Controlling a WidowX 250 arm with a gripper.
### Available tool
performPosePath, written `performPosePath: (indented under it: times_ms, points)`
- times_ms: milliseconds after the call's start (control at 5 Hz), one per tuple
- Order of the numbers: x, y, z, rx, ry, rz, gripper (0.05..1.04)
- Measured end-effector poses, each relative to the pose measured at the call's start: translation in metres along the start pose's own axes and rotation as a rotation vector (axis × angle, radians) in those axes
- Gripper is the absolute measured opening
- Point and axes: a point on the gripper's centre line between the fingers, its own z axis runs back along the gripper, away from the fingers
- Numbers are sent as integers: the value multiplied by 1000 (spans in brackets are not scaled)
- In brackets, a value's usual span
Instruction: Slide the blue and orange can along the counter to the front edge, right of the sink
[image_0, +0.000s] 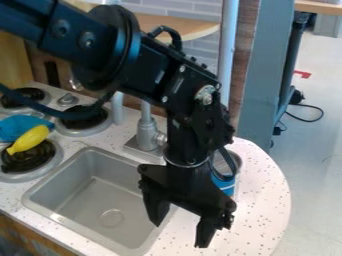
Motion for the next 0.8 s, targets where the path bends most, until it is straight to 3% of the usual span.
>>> performPosePath:
  times_ms: [200,400,800]
  points:
    - [-3,1,-5,6,19,-1,1000]
    - [23,3,1,-17,-9,17,1000]
    - [86,-7,0,-15,-63,33,1000]
